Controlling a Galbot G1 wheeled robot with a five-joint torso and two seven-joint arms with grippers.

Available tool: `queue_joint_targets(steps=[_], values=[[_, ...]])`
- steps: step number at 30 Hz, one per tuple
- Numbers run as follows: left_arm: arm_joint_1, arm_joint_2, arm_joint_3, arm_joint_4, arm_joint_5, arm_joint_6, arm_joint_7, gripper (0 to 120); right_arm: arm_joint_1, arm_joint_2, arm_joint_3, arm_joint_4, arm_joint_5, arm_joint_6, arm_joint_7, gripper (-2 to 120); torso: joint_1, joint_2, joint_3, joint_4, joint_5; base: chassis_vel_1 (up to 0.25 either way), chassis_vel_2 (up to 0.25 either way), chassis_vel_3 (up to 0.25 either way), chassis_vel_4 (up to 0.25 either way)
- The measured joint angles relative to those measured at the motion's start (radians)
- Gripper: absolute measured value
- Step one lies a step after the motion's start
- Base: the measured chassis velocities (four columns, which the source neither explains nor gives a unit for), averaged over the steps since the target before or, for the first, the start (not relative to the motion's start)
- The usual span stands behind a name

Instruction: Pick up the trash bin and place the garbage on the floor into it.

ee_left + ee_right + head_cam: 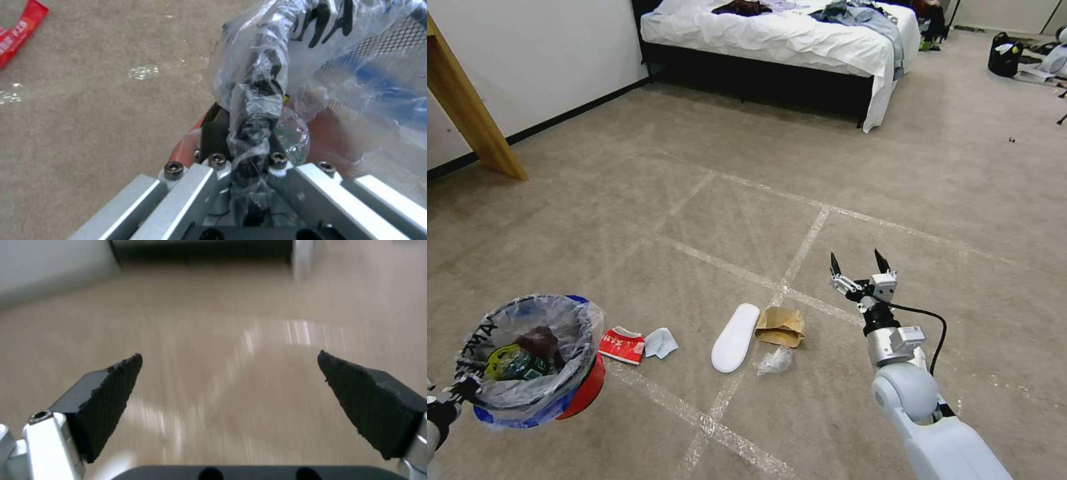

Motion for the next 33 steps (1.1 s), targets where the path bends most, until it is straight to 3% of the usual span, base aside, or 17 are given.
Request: queue_joint_targets(steps=[1, 3, 4, 6, 7, 9, 13, 20, 33], values=[[0.000, 0.000, 0.000, 0.000, 0.000, 0.000, 0.000, 0, 0.000, 0.000, 0.000, 0.000, 0.000, 0.000, 0.000, 100, 0.000, 0.000, 0.000, 0.0000, 0.0000, 0.000, 0.000, 0.000, 0.000], [-0.001, -0.001, 0.003, 0.001, 0.001, 0.000, 0.001, 0, 0.003, -0.011, -0.042, 0.011, 0.163, -0.160, 0.109, 100, 0.000, 0.000, 0.000, 0.0000, -0.0002, 0.000, 0.000, 0.000, 0.000], [-0.001, -0.001, 0.003, 0.001, 0.001, 0.000, 0.001, 0, 0.003, -0.011, -0.042, 0.011, 0.163, -0.160, 0.109, 100, 0.000, 0.000, 0.000, 0.0000, -0.0002, 0.000, 0.000, 0.000, 0.000], [-0.002, -0.001, 0.006, 0.003, 0.003, 0.000, 0.001, 0, 0.033, 0.010, -0.087, -0.002, 0.376, -0.300, 0.216, 100, 0.000, 0.000, 0.000, 0.0003, 0.0000, 0.000, 0.000, 0.000, 0.000], [-0.002, -0.001, 0.006, 0.003, 0.003, 0.000, 0.001, 0, 0.033, 0.010, -0.087, -0.002, 0.376, -0.300, 0.216, 100, 0.000, 0.000, 0.000, 0.0003, 0.0000, 0.000, 0.000, 0.000, 0.000], [-0.002, 0.000, 0.008, 0.006, 0.004, 0.000, 0.002, 0, 0.082, 0.058, -0.128, -0.031, 0.552, -0.401, 0.330, 100, 0.000, 0.000, 0.000, 0.0003, -0.0002, 0.000, 0.000, 0.000, 0.000], [-0.006, 0.006, 0.014, 0.015, 0.006, -0.001, 0.003, 0, 0.139, 0.135, -0.155, -0.114, 0.677, -0.470, 0.417, 100, 0.000, 0.000, 0.000, 0.0005, -0.0004, 0.000, 0.000, 0.000, 0.000], [0.001, 0.007, 0.013, 0.018, 0.006, -0.004, 0.006, 0, 0.188, 0.197, -0.167, -0.244, 0.679, -0.488, 0.427, 100, 0.000, 0.000, 0.000, 0.0005, -0.0004, 0.000, 0.000, 0.000, 0.000], [0.021, -0.005, 0.005, 0.001, 0.006, -0.011, 0.009, 0, 0.278, 0.269, -0.193, -0.515, 0.519, -0.436, 0.230, 100, 0.000, 0.000, 0.000, 0.0004, -0.0002, 0.000, 0.000, 0.000, 0.000]])
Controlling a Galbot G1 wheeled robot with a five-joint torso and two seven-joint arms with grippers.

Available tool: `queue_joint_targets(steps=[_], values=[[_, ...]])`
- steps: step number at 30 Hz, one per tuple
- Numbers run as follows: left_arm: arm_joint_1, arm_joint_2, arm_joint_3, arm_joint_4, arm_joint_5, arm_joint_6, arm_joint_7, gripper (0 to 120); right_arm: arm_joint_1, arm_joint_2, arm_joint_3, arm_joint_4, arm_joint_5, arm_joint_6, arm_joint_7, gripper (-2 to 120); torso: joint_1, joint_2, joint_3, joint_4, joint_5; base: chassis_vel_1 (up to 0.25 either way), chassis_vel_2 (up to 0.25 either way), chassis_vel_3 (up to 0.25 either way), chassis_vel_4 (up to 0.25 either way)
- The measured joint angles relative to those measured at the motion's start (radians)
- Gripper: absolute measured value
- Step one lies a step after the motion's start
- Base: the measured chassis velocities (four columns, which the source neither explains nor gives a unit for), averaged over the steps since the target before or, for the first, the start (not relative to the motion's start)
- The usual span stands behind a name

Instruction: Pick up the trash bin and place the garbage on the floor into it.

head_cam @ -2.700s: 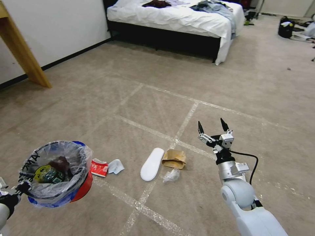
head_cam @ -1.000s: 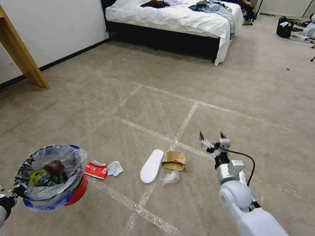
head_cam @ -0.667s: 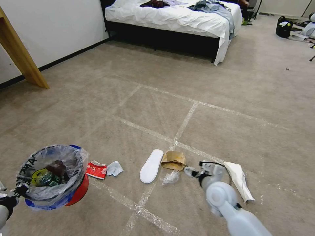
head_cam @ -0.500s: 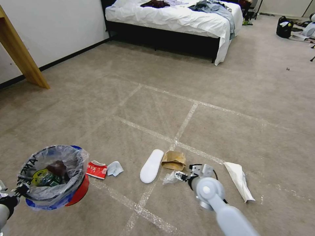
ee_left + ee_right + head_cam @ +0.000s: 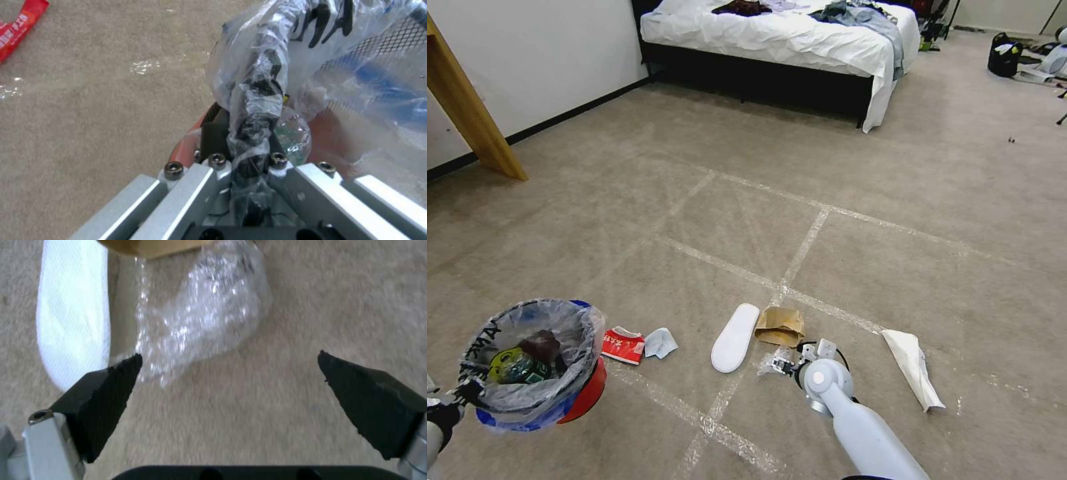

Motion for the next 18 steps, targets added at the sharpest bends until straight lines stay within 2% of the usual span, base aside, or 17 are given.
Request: queue_joint_targets(steps=[6, 10, 13, 16, 17, 18], values=[[0.005, -0.004, 0.001, -0.004, 0.001, -0.001, 0.002, 0, 0.020, 0.009, -0.011, -0.056, -0.044, 0.023, -0.054, 100, 0.000, 0.000, 0.000, -0.0001, 0.0000, 0.000, 0.000, 0.000, 0.000], [0.007, -0.006, 0.004, -0.006, 0.002, -0.003, 0.005, 0, 0.056, 0.038, -0.021, -0.141, -0.081, 0.043, -0.116, 100, 0.000, 0.000, 0.000, -0.0001, 0.0001, 0.000, 0.000, 0.000, 0.000], [0.008, -0.006, 0.004, -0.007, 0.003, -0.003, 0.006, 0, 0.061, 0.047, -0.023, -0.157, -0.089, 0.048, -0.124, 99, 0.000, 0.000, 0.000, 0.0001, 0.0002, 0.000, 0.000, 0.000, 0.000], [0.008, -0.005, 0.004, -0.007, 0.003, -0.005, 0.006, 0, 0.062, 0.053, -0.027, -0.169, -0.104, 0.059, -0.134, 93, 0.000, 0.000, 0.000, 0.0000, 0.0001, 0.000, 0.000, 0.000, 0.000], [0.008, -0.004, 0.004, -0.006, 0.003, -0.007, 0.007, 0, 0.063, 0.055, -0.029, -0.178, -0.112, 0.068, -0.139, 86, 0.000, 0.000, 0.000, -0.0001, 0.0001, 0.000, 0.000, 0.000, 0.000], [0.008, -0.004, 0.004, -0.006, 0.003, -0.007, 0.007, 0, 0.063, 0.055, -0.029, -0.178, -0.112, 0.068, -0.139, 86, 0.000, 0.000, 0.000, -0.0001, 0.0001, 0.000, 0.000, 0.000, 0.000]])
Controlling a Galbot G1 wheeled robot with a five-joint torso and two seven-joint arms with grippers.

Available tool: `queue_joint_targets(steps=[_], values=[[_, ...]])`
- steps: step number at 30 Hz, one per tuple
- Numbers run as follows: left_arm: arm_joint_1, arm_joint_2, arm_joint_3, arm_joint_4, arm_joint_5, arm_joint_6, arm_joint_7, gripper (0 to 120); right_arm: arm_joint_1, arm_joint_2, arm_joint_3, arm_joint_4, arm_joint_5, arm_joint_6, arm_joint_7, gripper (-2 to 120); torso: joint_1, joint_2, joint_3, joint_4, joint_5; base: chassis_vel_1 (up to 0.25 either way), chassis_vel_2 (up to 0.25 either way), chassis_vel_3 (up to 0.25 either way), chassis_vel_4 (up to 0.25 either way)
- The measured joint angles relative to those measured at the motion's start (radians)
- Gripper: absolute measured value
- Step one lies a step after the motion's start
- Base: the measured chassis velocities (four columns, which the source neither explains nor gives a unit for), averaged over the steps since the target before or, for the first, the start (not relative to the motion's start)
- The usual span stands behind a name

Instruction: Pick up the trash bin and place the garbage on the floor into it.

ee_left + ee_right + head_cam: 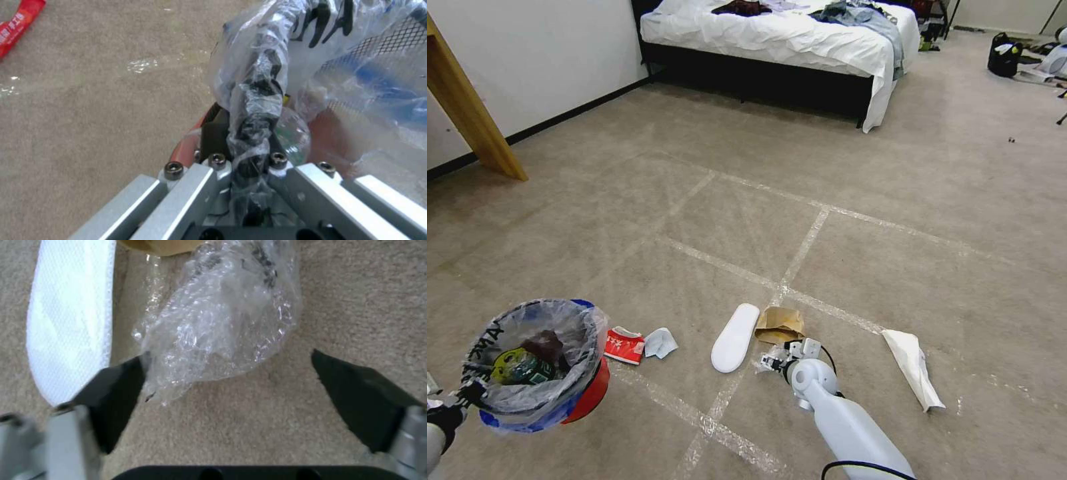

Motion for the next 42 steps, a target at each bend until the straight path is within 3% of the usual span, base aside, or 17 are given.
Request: queue_joint_targets(steps=[8, 11, 13, 17, 22, 35, 38, 42], values=[[-0.001, -0.004, 0.005, 0.010, 0.011, -0.007, 0.011, 0, 0.006, 0.006, -0.006, -0.040, -0.038, 0.036, -0.031, 53, 0.000, 0.000, 0.000, 0.0001, 0.0000, 0.000, 0.000, 0.000, 0.000], [0.000, -0.004, 0.006, 0.010, 0.011, -0.007, 0.012, 0, 0.008, 0.007, -0.006, -0.045, -0.042, 0.041, -0.038, 48, 0.000, 0.000, 0.000, 0.0001, 0.0000, 0.000, 0.000, 0.000, 0.000], [0.000, -0.005, 0.007, 0.010, 0.011, -0.007, 0.014, 0, 0.010, 0.010, -0.007, -0.060, -0.054, 0.052, -0.055, 35, 0.000, 0.000, 0.000, 0.0001, 0.0000, 0.000, 0.000, 0.000, 0.000], [0.000, -0.005, 0.007, 0.010, 0.011, -0.007, 0.014, 0, 0.010, 0.011, -0.007, -0.063, -0.059, 0.057, -0.057, 25, 0.000, 0.000, 0.000, 0.0001, 0.0000, 0.000, 0.000, 0.000, 0.000], [-0.005, -0.002, 0.010, 0.009, 0.011, -0.008, 0.013, 0, -0.012, -0.016, -0.004, 0.013, -0.056, 0.058, -0.056, 3, 0.000, 0.000, 0.000, 0.0001, 0.0000, 0.000, 0.000, 0.000, 0.000], [-0.013, 0.007, 0.023, -0.006, -0.002, 0.002, 0.000, 0, -0.056, -0.110, 0.045, 0.246, -0.051, 0.075, -0.057, 0, 0.000, 0.000, 0.000, 0.0000, 0.0001, 0.000, 0.000, 0.000, 0.000], [-0.014, 0.010, 0.031, -0.011, -0.009, 0.006, -0.005, 0, -0.055, -0.131, 0.041, 0.306, -0.059, 0.123, -0.109, 0, 0.000, 0.000, 0.000, 0.0000, 0.0001, 0.000, 0.000, 0.000, 0.000], [-0.017, 0.021, 0.041, -0.023, -0.023, 0.016, -0.015, 0, -0.017, -0.172, -0.011, 0.441, -0.045, 0.243, -0.249, 0, 0.000, 0.000, 0.000, 0.0000, 0.0000, 0.000, 0.000, 0.000, 0.000]])
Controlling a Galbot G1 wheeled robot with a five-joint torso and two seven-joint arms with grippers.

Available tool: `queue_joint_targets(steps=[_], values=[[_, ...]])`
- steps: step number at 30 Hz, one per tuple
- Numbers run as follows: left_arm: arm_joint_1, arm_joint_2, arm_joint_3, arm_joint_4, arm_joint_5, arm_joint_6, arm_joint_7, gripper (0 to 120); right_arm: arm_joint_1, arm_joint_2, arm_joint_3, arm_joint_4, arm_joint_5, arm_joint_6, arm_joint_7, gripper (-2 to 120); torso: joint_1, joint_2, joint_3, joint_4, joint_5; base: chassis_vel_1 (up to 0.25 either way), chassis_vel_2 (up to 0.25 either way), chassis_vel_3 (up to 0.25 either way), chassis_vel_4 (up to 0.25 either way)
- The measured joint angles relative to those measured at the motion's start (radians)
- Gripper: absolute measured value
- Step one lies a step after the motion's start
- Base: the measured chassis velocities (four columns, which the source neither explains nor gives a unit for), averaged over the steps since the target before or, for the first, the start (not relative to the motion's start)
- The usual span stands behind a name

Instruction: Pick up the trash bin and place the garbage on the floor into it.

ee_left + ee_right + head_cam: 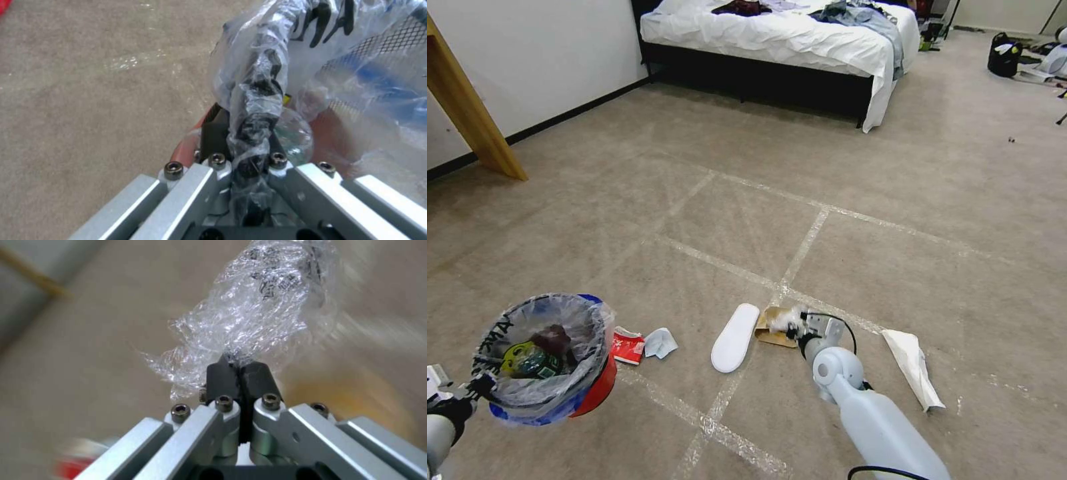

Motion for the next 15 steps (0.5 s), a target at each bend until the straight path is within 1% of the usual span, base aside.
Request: queue_joint_targets(steps=[1, 2, 4, 5, 7, 8, 11, 13, 15], values=[[0.000, 0.005, 0.003, -0.003, -0.001, 0.003, -0.002, 0, 0.020, -0.015, -0.030, 0.048, 0.012, 0.037, -0.042, 0, 0.000, 0.000, 0.000, 0.0001, 0.0001, 0.000, 0.000, 0.000, 0.000], [0.000, 0.005, 0.003, -0.003, -0.001, 0.003, -0.002, 0, 0.020, -0.015, -0.030, 0.048, 0.012, 0.037, -0.042, 0, 0.000, 0.000, 0.000, 0.0001, 0.0001, 0.000, 0.000, 0.000, 0.000], [0.000, 0.012, 0.006, -0.011, -0.006, 0.007, -0.008, 0, 0.082, -0.047, -0.096, 0.133, 0.049, 0.094, -0.117, 0, 0.000, 0.000, 0.000, 0.0001, -0.0001, 0.000, 0.000, 0.000, 0.000], [0.000, 0.012, 0.006, -0.011, -0.006, 0.007, -0.008, 0, 0.082, -0.047, -0.096, 0.133, 0.049, 0.094, -0.117, 0, 0.000, 0.000, 0.000, 0.0001, -0.0001, 0.000, 0.000, 0.000, 0.000], [0.000, 0.016, 0.007, -0.019, -0.012, 0.011, -0.013, 0, 0.166, -0.075, -0.169, 0.195, 0.092, 0.131, -0.165, 0, 0.000, 0.000, 0.000, 0.0002, 0.0000, 0.000, 0.000, 0.000, 0.000], [-0.001, 0.019, 0.007, -0.023, -0.015, 0.014, -0.016, 0, 0.236, -0.094, -0.232, 0.234, 0.135, 0.147, -0.188, 0, 0.000, 0.000, 0.000, 0.0002, -0.0002, 0.000, 0.000, 0.000, 0.000], [-0.001, 0.021, 0.007, -0.025, -0.017, 0.015, -0.018, 0, 0.274, -0.102, -0.269, 0.254, 0.164, 0.148, -0.196, 0, 0.000, 0.000, 0.000, 0.0002, -0.0001, 0.000, 0.000, 0.000, 0.000], [-0.005, 0.027, 0.008, -0.028, -0.022, 0.018, -0.024, 0, 0.387, -0.110, -0.401, 0.293, 0.256, 0.140, -0.200, 0, 0.000, 0.000, 0.000, 0.0001, -0.0002, 0.000, 0.000, 0.000, 0.000], [-0.006, 0.028, 0.008, -0.029, -0.023, 0.019, -0.025, 0, 0.408, -0.107, -0.428, 0.296, 0.268, 0.136, -0.200, 0, 0.000, 0.000, 0.000, 0.0000, -0.0001, 0.000, 0.000, 0.000, 0.000]])
